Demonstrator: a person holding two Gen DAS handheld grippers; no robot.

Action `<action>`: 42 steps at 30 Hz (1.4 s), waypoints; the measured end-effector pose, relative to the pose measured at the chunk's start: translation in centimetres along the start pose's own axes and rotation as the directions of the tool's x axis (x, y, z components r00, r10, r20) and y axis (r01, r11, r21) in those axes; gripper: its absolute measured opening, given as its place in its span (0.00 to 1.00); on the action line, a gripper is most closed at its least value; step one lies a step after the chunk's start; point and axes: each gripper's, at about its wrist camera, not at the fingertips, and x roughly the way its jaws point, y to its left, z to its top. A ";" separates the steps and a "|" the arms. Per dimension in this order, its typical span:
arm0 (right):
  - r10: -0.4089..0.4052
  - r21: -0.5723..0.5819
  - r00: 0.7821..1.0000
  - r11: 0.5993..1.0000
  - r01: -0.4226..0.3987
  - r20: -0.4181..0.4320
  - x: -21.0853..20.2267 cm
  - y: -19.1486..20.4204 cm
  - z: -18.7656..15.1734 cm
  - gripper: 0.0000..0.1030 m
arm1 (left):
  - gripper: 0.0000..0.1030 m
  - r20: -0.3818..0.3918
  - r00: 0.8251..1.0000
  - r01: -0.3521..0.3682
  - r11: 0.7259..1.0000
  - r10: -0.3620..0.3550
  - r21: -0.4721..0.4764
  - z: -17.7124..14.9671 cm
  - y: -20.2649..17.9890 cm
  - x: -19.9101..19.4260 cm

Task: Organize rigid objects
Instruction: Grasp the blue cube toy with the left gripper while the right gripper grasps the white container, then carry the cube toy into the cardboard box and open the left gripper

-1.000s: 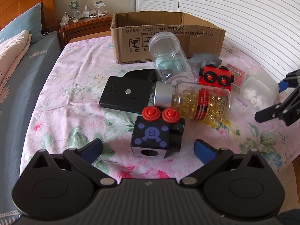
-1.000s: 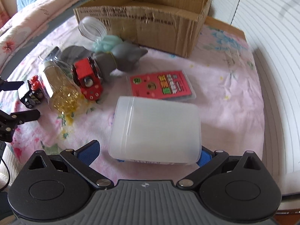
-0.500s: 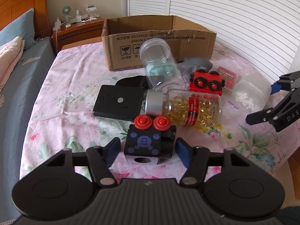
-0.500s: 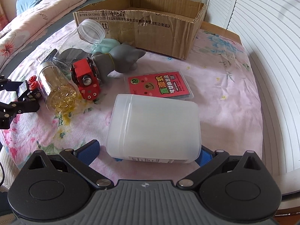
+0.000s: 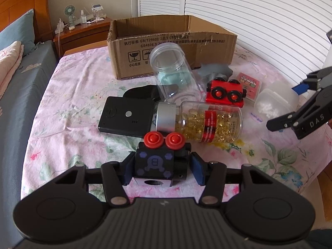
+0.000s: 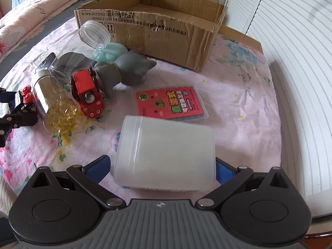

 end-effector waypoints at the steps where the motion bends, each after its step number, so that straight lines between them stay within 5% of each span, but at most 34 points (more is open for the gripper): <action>1: 0.004 0.005 1.000 1.000 -0.003 -0.007 0.0 0.0 0.3 1.00 | 0.52 -0.001 1.000 0.002 1.000 -0.002 -0.002 0.0 0.0 0.0; 7: -0.001 0.050 0.998 0.999 0.004 -0.066 0.8 -0.1 1.4 1.00 | 0.51 -0.009 1.000 0.014 1.000 -0.014 -0.002 0.2 0.3 0.0; 13: -0.039 0.050 0.996 0.998 0.044 -0.085 0.8 0.1 2.1 0.86 | 0.48 -0.018 0.999 0.029 0.999 -0.029 0.013 0.2 0.7 -0.1; 27: -0.032 0.024 0.996 0.999 0.035 -0.084 -1.3 0.0 2.7 0.84 | 0.48 -0.058 0.996 0.065 0.996 -0.061 0.066 1.6 2.0 -2.6; 42: 0.009 0.046 0.996 0.999 -0.013 0.093 -6.9 -1.5 7.2 0.84 | 0.48 0.051 0.997 0.049 0.989 -0.056 0.141 11.6 2.9 -4.1</action>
